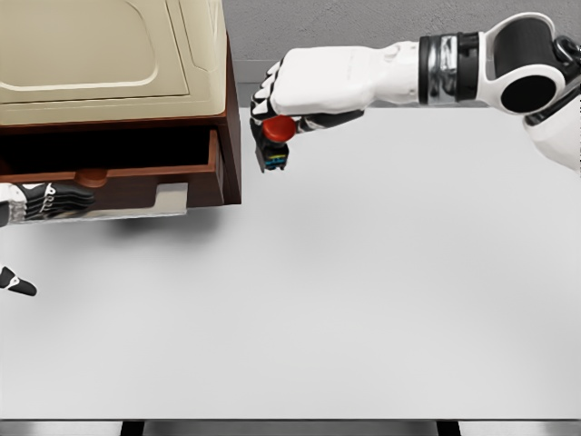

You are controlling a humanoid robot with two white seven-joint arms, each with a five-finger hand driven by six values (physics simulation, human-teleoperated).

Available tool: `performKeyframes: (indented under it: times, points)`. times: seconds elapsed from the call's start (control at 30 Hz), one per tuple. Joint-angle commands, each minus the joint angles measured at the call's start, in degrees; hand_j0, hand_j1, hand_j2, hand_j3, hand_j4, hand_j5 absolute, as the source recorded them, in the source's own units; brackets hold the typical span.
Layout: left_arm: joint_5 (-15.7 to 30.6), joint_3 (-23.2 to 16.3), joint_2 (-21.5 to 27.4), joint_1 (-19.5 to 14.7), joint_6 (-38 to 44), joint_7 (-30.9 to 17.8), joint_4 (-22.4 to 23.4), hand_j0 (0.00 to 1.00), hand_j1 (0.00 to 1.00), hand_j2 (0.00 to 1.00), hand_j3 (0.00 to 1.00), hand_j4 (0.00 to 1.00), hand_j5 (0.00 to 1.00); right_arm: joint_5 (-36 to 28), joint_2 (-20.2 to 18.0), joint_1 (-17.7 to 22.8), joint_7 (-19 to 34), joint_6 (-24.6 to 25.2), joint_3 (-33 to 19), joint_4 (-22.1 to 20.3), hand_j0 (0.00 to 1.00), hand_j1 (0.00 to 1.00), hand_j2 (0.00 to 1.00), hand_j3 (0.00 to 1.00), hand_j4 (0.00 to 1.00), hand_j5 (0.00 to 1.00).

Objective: Open the cabinet drawer with left arm, and place a switch into the drawer with right arm

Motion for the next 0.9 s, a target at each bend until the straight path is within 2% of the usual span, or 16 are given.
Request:
performKeyframes:
  times: [0.0,0.57,0.67,0.87]
  points:
    - [-2.0,-0.3,0.9,0.1,0.2,0.1,0.2,1.00,1.00,1.00,1.00,1.00,1.00,-0.3,1.0,-0.1,0.0,1.1,0.7,0.0,0.50,0.50,0.50,0.50,0.50,0.50]
    - [-2.0,-0.3,1.8,1.1,0.2,0.1,0.1,1.00,1.00,1.00,1.00,1.00,1.00,-0.3,7.2,-4.3,0.0,7.7,3.3,0.4,0.50,0.50,0.50,0.50,0.50,0.50]
    - [-2.0,-0.3,1.8,1.1,0.2,0.1,0.1,1.00,1.00,1.00,1.00,1.00,1.00,-0.3,9.1,-5.3,0.0,7.7,4.4,2.8,0.50,0.50,0.50,0.50,0.50,0.50]
    - [-2.0,-0.4,2.1,1.8,0.2,0.1,0.1,1.00,1.00,1.00,1.00,1.00,1.00,-0.2,11.4,-6.2,0.0,8.5,5.3,4.7,0.50,0.50,0.50,0.50,0.50,0.50]
